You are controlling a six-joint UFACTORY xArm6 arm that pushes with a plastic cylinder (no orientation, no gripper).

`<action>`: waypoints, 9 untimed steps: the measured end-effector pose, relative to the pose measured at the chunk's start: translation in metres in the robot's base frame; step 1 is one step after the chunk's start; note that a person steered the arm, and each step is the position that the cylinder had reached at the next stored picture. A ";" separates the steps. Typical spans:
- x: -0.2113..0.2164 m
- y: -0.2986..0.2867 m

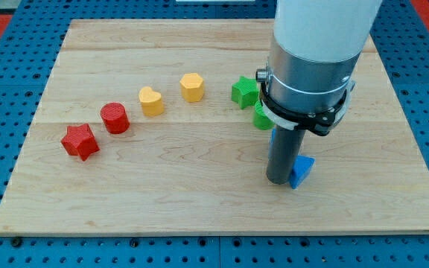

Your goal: Push the blue triangle towards top right

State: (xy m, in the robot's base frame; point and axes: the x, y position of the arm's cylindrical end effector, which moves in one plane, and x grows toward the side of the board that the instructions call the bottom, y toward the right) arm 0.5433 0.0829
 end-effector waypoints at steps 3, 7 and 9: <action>0.000 0.002; 0.000 -0.008; 0.000 -0.010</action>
State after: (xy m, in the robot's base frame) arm 0.5433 0.0732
